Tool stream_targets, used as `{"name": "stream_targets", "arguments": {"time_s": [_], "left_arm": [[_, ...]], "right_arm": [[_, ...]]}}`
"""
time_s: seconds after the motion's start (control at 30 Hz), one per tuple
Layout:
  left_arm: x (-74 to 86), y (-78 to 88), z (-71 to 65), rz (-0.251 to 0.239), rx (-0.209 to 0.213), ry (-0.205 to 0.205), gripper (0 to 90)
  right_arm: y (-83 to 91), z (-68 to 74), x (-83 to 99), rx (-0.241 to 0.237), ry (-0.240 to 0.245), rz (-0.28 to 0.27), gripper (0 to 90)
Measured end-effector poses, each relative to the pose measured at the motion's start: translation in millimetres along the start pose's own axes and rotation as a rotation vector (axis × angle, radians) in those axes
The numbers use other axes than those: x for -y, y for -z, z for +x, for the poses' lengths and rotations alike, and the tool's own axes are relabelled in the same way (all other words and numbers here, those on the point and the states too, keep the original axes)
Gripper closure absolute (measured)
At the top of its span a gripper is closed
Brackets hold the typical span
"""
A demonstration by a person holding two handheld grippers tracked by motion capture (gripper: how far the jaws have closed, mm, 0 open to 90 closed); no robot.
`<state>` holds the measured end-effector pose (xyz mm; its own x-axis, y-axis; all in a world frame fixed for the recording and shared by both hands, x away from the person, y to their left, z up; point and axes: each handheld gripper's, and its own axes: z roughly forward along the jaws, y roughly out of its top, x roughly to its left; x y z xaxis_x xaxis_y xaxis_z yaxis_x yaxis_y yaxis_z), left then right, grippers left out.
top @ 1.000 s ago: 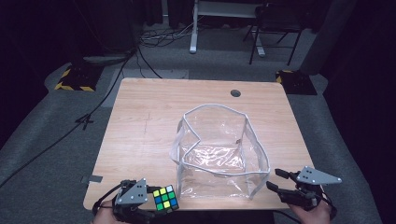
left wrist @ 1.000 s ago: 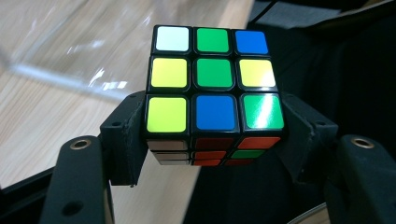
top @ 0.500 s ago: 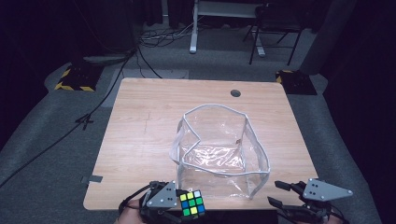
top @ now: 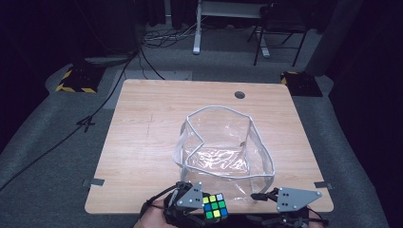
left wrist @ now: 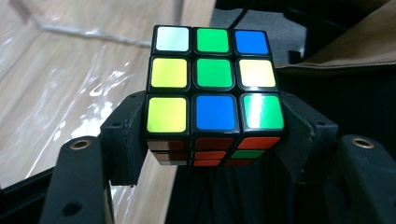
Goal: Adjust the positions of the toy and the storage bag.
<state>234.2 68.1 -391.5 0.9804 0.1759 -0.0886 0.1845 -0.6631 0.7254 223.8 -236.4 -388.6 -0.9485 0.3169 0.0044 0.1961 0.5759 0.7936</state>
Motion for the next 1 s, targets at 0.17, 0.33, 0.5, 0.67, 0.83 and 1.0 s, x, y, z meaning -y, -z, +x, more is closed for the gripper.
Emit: {"name": "stream_targets", "arguments": {"time_s": [0.17, 0.33, 0.5, 0.67, 0.83, 1.0], "left_arm": [[-7.6, -4.8, -3.2, -0.011, 0.032, -0.023, 34.0], [-7.4, -3.9, -1.1, -0.018, 0.042, -0.025, 34.0], [-9.1, -8.8, -3.0, 0.002, 0.060, -0.044, 34.0], [-12.2, -11.0, -5.3, -0.006, 0.059, -0.066, 34.0], [-11.1, -10.5, -4.2, -0.020, 0.080, -0.054, 34.0], [-10.2, -9.5, -3.8, -0.021, 0.097, -0.064, 34.1]], "right_arm": [[-17.1, 3.3, -11.6, -0.065, 0.035, 0.007, 35.1], [-25.8, 3.5, -17.3, -0.109, 0.074, 0.020, 31.7], [-27.2, 3.0, -25.3, -0.169, 0.105, 0.024, 27.4], [-34.0, 2.0, -32.9, -0.223, 0.121, 0.043, 22.7], [-43.3, 3.5, -36.7, -0.235, 0.146, 0.066, 28.1], [-46.6, 4.7, -39.9, -0.250, 0.166, 0.077, 31.4]]}}
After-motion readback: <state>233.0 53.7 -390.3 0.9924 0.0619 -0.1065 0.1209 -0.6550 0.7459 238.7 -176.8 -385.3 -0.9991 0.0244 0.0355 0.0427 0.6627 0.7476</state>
